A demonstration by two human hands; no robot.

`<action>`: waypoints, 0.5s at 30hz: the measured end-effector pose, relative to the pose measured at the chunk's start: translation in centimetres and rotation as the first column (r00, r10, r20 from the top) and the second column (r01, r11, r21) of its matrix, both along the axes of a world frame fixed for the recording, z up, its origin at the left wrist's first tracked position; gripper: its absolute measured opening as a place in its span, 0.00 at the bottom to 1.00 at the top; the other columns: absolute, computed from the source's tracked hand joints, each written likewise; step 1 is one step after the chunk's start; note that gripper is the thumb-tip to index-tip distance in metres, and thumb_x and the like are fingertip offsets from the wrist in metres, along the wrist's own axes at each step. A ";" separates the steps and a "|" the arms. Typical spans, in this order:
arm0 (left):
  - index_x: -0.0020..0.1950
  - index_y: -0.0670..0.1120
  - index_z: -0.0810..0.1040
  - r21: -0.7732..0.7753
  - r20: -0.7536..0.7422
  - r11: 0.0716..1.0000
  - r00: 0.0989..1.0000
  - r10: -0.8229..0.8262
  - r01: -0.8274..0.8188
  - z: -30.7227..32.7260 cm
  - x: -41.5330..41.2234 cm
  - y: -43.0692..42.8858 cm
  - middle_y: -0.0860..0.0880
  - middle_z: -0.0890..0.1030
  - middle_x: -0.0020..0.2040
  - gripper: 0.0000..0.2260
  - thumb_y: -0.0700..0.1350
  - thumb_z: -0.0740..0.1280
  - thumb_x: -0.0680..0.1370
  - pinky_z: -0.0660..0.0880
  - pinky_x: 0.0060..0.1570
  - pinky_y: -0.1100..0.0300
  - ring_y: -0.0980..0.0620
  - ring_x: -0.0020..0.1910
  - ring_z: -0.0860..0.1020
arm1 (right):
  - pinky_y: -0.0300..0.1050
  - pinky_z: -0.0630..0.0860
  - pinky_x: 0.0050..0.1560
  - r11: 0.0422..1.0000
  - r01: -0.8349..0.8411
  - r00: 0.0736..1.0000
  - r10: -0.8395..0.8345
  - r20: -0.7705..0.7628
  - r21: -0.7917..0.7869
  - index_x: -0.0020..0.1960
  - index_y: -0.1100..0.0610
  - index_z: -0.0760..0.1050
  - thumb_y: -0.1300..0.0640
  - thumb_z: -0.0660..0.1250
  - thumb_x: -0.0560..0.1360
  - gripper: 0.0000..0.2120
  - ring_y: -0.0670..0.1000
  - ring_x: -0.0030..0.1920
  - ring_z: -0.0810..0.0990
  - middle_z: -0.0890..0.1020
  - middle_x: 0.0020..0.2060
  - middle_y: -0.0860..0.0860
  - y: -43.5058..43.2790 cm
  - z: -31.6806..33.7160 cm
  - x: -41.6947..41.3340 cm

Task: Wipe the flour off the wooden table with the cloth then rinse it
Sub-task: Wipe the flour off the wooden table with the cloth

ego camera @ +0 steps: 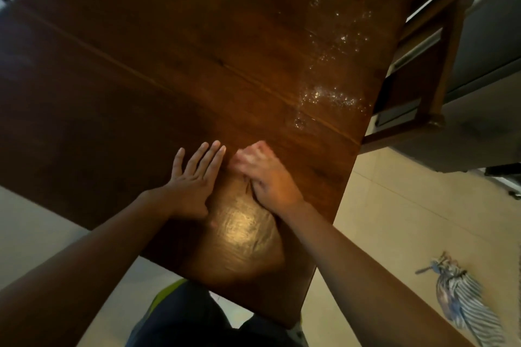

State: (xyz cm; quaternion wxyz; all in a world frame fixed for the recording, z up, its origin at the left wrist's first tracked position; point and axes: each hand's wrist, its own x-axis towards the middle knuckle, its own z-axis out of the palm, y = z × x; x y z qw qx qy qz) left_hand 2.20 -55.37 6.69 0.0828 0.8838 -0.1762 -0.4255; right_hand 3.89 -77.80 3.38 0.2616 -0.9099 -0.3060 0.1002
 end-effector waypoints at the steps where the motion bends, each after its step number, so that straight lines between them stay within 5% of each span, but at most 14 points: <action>1: 0.66 0.49 0.13 -0.001 -0.006 1.000 1.000 0.014 -0.014 0.2 0.0 0.0 0.51 0.15 0.68 0.70 0.69 0.75 0.62 0.22 0.64 0.39 0.47 0.68 0.18 | 0.59 0.50 0.81 0.992 -0.125 0.992 0.125 -0.029 -0.001 0.67 0.50 0.78 0.68 0.62 0.76 0.24 0.55 0.78 0.64 0.75 0.72 0.51 -0.4 -0.1 -1.0; 5: 0.66 0.52 0.14 0.015 0.015 0.997 0.997 0.074 -0.074 0.6 -0.3 -0.3 0.52 0.18 0.71 0.70 0.63 0.78 0.62 0.21 0.63 0.42 0.48 0.70 0.20 | 0.62 0.55 0.79 0.903 -0.431 0.897 0.428 -0.114 0.003 0.68 0.44 0.77 0.57 0.62 0.78 0.21 0.51 0.80 0.60 0.73 0.73 0.45 -6.2 0.4 -0.9; 11: 0.71 0.57 0.19 0.058 0.032 0.985 0.987 0.160 -0.161 1.1 -0.3 -1.3 0.55 0.20 0.71 0.70 0.59 0.80 0.60 0.24 0.67 0.40 0.49 0.71 0.22 | 0.58 0.47 0.81 0.992 0.123 0.990 -0.124 -0.061 -0.020 0.69 0.45 0.77 0.65 0.60 0.78 0.24 0.53 0.79 0.60 0.72 0.74 0.47 -4.7 0.5 3.3; 15: 0.71 0.59 0.19 0.107 0.066 0.975 0.979 0.191 -0.197 1.0 -0.4 -1.9 0.56 0.20 0.71 0.71 0.58 0.81 0.58 0.25 0.68 0.39 0.50 0.71 0.22 | 0.60 0.48 0.81 0.952 -0.301 0.952 0.303 -0.034 0.057 0.70 0.50 0.76 0.63 0.65 0.76 0.23 0.55 0.79 0.62 0.73 0.73 0.51 -3.8 -0.1 0.3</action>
